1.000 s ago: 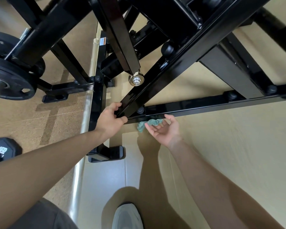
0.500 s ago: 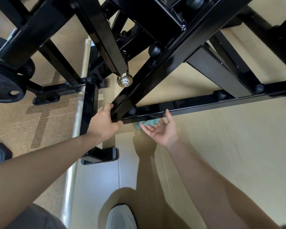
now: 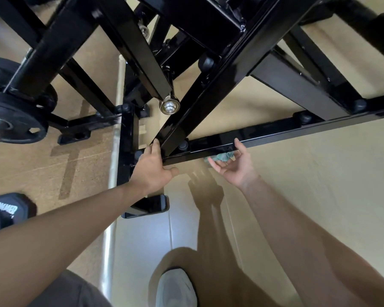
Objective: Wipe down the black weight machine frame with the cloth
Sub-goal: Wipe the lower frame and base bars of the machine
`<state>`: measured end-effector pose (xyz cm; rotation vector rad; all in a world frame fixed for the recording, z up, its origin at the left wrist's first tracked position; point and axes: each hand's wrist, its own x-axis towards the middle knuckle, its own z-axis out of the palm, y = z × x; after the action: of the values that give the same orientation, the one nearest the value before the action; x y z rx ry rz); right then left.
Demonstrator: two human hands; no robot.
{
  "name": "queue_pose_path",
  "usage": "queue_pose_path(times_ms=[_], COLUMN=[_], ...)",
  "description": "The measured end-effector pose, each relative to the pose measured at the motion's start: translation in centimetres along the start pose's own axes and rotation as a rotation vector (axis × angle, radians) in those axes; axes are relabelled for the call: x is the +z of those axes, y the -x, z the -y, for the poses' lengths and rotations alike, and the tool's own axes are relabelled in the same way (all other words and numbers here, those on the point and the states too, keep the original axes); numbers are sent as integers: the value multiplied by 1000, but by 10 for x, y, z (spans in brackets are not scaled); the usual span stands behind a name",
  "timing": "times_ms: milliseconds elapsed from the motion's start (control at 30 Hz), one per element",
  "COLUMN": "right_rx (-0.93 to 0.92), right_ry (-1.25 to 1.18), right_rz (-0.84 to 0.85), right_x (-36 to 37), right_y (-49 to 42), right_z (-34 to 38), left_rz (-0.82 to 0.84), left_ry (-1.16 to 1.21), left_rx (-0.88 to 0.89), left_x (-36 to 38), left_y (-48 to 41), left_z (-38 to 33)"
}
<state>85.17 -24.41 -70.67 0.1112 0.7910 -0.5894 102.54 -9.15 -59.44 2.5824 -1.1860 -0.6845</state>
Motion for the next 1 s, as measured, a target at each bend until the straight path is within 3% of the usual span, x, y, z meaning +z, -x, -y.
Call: queue_pose_path(times_ms=[200,300,400,567,733,833,1000], right_rx=[43,-45,-142,-233,-93,-51,-203], right_ry=[41,66,30,44,140,186,38], right_rz=[-8,-54,-122,-171,-53,-47,-144], right_x=[1,-3,-8,-20,-21,-24,-36], right_y=[2,6,9,10,17,21,27], right_z=[-8,10,35,63,62,71,105], left_rz=[-251,-127,19,87,159,101,51], left_ry=[204,262,129,-253,-510,-592,-572], left_rx=[19,148,292,489,541,519,510], left_x=[10,24,35,55,73,83,87], left_y=[28,31,14,-26,-61,-67,-69], left_z=[-19,-39,-56,-82,-110,-124,-133])
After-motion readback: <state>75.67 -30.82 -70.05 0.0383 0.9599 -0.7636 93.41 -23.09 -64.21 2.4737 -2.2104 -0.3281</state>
